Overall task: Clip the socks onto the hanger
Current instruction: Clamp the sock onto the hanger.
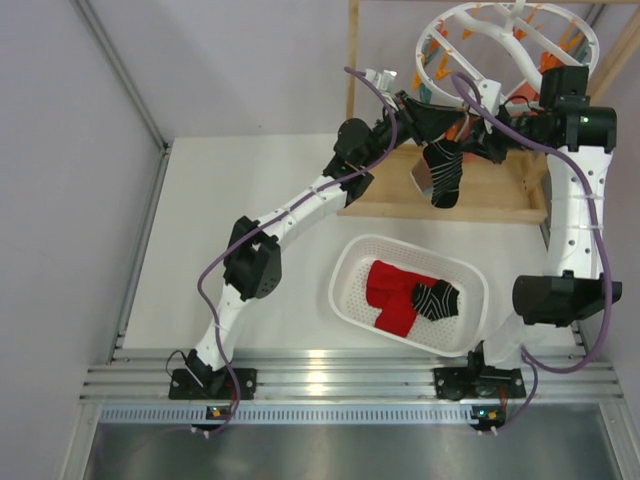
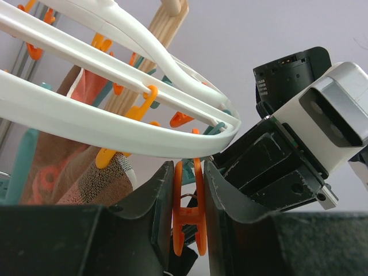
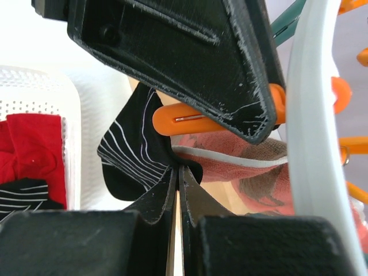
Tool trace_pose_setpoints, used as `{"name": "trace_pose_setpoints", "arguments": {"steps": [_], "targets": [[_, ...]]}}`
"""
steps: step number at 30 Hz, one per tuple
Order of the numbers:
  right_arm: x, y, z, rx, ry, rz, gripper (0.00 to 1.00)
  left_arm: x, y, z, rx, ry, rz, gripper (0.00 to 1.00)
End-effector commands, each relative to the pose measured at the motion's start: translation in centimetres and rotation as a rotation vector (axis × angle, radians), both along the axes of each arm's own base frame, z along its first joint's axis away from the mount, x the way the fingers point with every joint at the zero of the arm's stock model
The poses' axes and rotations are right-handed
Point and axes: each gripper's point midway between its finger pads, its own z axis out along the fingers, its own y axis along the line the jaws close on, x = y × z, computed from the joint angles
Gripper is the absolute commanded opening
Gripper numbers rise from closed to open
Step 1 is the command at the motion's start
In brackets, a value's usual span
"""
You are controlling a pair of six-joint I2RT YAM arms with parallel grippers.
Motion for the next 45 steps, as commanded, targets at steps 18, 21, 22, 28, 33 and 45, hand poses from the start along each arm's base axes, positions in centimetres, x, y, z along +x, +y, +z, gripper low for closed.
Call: {"name": "trace_pose_setpoints", "arguments": {"steps": [18, 21, 22, 28, 33, 45], "targets": [[-2.6, 1.2, 0.8, 0.094, 0.123, 0.006, 0.0, -2.8, -1.3, -1.2, 0.024, -0.085, -0.104, 0.0], [-2.7, 1.1, 1.0, 0.108, 0.128, 0.002, 0.0, -2.7, -1.2, -1.3, 0.026, -0.093, -0.103, 0.0], [-2.7, 1.0, 1.1, 0.109, 0.126, -0.002, 0.0, -2.8, -1.3, -1.2, 0.027, -0.095, -0.103, 0.0], [-2.6, 0.5, 1.2, 0.115, 0.125, -0.017, 0.0, -2.7, -1.3, -1.4, 0.03, -0.1, -0.1, 0.0], [-2.7, 0.4, 1.6, 0.125, 0.114, -0.017, 0.0, -2.7, -1.3, -1.5, 0.033, -0.102, -0.101, 0.0], [-2.6, 0.6, 2.5, 0.147, 0.094, -0.017, 0.0, -2.4, -1.3, -1.7, 0.038, -0.098, -0.094, 0.0]]}}
